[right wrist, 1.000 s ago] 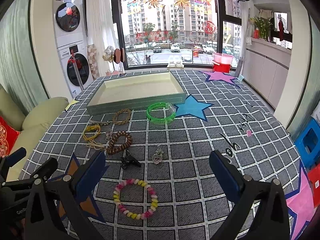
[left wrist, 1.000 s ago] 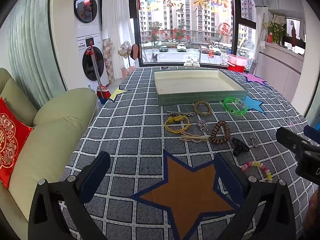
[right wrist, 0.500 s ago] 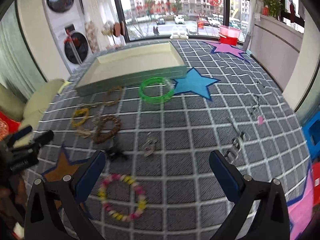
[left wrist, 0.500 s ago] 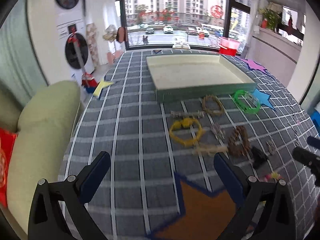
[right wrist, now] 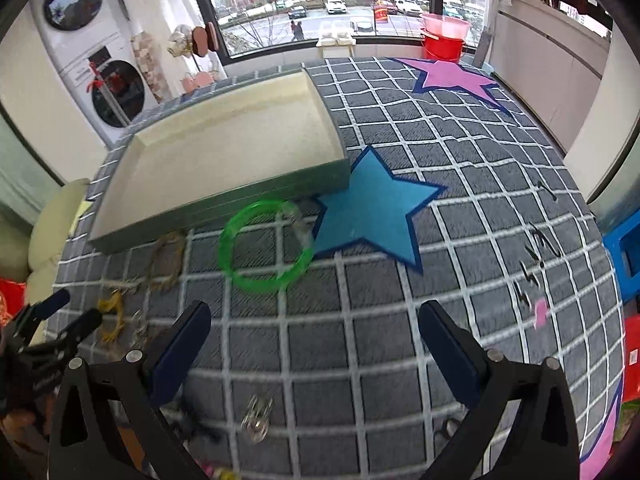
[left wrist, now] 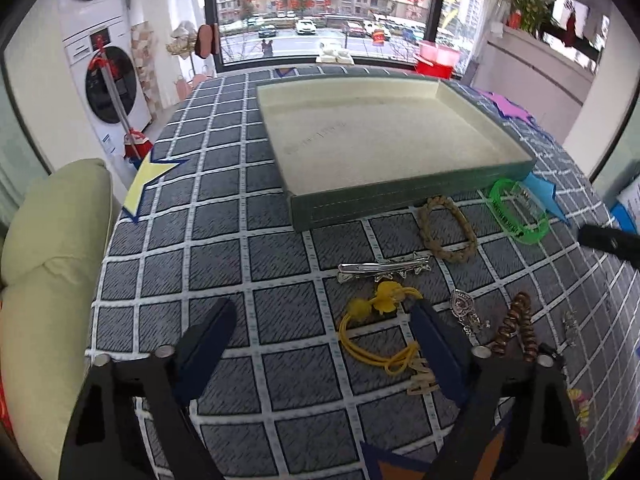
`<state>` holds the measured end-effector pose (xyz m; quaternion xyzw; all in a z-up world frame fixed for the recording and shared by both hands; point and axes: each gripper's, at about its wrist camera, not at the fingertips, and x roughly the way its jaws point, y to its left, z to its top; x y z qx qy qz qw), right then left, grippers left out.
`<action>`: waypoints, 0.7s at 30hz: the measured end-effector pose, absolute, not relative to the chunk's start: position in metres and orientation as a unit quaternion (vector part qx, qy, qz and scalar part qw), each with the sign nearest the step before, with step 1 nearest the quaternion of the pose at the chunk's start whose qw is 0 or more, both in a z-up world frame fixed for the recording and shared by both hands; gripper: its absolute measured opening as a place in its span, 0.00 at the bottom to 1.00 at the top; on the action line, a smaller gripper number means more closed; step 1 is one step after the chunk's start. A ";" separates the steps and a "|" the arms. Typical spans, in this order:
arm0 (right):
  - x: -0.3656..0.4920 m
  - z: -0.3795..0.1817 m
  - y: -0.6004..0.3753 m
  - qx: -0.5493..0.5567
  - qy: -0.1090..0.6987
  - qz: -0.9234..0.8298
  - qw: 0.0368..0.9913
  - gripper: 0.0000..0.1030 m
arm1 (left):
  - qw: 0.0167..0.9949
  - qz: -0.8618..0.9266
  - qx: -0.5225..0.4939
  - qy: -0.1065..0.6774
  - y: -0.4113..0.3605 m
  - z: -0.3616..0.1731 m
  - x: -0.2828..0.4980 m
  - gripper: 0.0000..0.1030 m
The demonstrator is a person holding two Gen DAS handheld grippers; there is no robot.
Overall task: Organize jewelry
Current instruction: 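Grasp the yellow cord with the left tool while the right tool grasps the green bangle, then carry both items into the white tray and open both tools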
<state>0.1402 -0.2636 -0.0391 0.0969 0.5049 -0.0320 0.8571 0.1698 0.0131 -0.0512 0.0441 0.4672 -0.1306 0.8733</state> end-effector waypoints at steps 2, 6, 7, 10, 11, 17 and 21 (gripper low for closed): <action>0.152 -0.045 -0.265 0.096 0.512 -0.036 0.853 0.95 | 0.868 -0.136 0.046 0.475 0.011 -0.054 0.172 0.90; 0.170 -0.057 -0.265 0.103 0.526 -0.034 0.844 0.83 | 0.863 -0.140 0.050 0.483 0.007 -0.060 0.179 0.90; 0.174 -0.059 -0.263 0.100 0.529 -0.033 0.842 0.80 | 0.861 -0.141 0.054 0.485 0.006 -0.062 0.180 0.88; 0.182 -0.065 -0.257 0.079 0.534 -0.033 0.841 0.71 | 0.862 -0.139 0.077 0.481 0.000 -0.064 0.179 0.86; 0.184 -0.066 -0.255 0.070 0.534 -0.033 0.842 0.67 | 0.861 -0.146 0.074 0.482 -0.001 -0.063 0.179 0.84; 0.185 -0.065 -0.240 0.030 0.532 -0.025 0.846 0.48 | 0.860 -0.173 0.083 0.472 -0.013 -0.060 0.177 0.52; 0.185 -0.063 -0.236 0.026 0.534 -0.022 0.845 0.15 | 0.859 -0.195 0.090 0.465 -0.018 -0.058 0.173 0.31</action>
